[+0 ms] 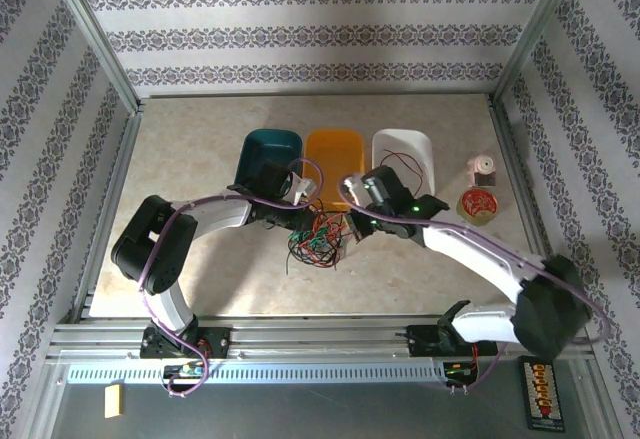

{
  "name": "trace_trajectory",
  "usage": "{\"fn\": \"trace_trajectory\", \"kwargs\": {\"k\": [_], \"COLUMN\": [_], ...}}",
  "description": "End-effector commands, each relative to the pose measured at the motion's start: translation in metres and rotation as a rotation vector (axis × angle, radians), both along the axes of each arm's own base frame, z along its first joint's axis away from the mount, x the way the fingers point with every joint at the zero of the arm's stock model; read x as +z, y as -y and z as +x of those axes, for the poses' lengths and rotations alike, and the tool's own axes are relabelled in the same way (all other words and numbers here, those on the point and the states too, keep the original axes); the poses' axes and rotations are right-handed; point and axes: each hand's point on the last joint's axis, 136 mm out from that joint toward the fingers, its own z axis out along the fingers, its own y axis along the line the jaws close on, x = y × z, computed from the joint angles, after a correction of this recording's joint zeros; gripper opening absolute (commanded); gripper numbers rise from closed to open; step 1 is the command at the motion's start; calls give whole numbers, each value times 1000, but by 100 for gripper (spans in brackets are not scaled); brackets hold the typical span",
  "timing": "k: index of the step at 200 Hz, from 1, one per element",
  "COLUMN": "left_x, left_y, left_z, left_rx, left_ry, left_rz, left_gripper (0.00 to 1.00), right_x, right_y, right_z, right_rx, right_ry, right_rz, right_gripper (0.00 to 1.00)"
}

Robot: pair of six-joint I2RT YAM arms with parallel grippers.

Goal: Untangle the cables

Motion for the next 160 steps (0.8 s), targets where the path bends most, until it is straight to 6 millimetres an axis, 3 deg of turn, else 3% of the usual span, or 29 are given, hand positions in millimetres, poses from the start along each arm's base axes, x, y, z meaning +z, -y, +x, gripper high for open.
{"fn": "trace_trajectory", "kwargs": {"k": [1,33,54,64,74,96,111,131,160], "left_x": [-14,-20,-19,-17,-15,-13,-15,-16,-17], "left_y": [-15,-21,-24,-22,-20,-16,-16,-16,-15], "left_z": [-3,-3,-4,-4,-5,-6,-7,-8,-9], "left_rx": [56,75,70,65,57,46,44,42,35], "left_ry": [-10,-9,-1,6,12,15,14,15,17], "left_rz": [74,107,126,122,115,108,111,118,117], "left_gripper": [4,4,4,4,4,4,4,4,4], "right_x": [27,57,73,76,74,40,14,-13,-37], "right_y": [47,100,121,104,79,19,-12,-30,-38], "right_z": [29,42,47,47,42,17,0,-8,-9], "right_rx": [-263,-497,-580,-476,-360,-106,-1,42,58], "right_ry": [152,261,289,259,208,23,-69,-147,-208], "right_rz": [-7,22,82,146,185,192,173,152,116], "right_gripper": [0,0,0,0,11,40,51,54,55]}}
